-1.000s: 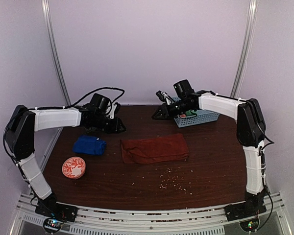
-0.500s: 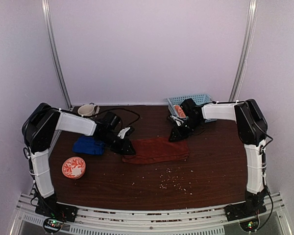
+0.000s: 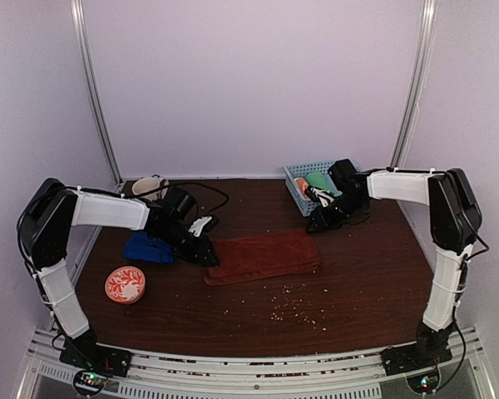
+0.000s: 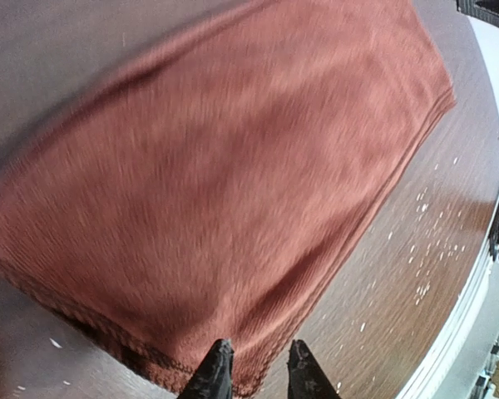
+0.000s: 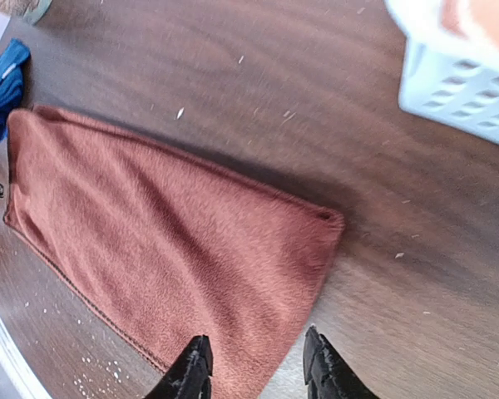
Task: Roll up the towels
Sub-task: Smooth out the towel at the center of the board, then pick up the towel from the center of the board.
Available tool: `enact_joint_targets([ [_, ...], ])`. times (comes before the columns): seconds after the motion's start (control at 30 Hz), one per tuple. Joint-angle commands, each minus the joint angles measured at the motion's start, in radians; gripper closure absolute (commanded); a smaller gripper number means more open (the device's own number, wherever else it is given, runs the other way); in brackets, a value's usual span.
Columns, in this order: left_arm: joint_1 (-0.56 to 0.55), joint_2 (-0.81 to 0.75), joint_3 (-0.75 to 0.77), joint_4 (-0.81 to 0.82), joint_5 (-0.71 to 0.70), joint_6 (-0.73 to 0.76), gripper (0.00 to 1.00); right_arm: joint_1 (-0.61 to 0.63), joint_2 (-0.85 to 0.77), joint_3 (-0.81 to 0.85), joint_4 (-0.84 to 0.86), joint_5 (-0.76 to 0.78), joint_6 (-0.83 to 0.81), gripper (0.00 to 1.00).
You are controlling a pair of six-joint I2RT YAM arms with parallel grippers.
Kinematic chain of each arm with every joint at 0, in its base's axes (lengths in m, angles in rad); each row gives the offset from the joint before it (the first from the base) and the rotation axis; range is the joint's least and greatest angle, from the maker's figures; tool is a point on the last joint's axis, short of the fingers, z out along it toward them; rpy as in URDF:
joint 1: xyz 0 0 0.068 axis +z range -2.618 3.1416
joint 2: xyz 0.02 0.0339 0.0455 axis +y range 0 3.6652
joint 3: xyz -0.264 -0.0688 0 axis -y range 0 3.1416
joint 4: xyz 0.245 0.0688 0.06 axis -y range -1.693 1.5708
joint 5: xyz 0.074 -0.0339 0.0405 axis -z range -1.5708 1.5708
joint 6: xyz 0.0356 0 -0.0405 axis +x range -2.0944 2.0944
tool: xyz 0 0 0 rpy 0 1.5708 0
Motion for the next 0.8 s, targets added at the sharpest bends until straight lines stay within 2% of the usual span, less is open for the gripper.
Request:
enact_joint_targets([
  [0.0,0.001,0.003,0.071,-0.004,-0.054,0.02,0.76,-0.005,0.017,-0.015,-0.005,0.038,0.011,0.61],
  [0.3,0.0,-0.019,0.048,0.001,-0.102,0.014,0.76,-0.003,0.108,0.001,-0.032,0.015,0.031,0.61],
  [0.43,0.001,-0.02,0.041,0.001,-0.116,0.013,0.75,-0.001,0.141,0.011,-0.034,-0.057,0.04,0.64],
  [0.57,0.001,-0.015,0.041,-0.001,-0.127,0.009,0.75,0.012,0.153,0.004,-0.034,-0.061,0.037,0.66],
  [0.67,0.0,-0.014,0.042,-0.001,-0.139,0.008,0.75,0.009,0.137,-0.003,-0.036,-0.068,0.033,0.86],
  [0.77,0.001,-0.014,0.048,-0.004,-0.15,0.008,0.75,-0.028,0.075,-0.016,-0.032,-0.079,0.029,0.98],
])
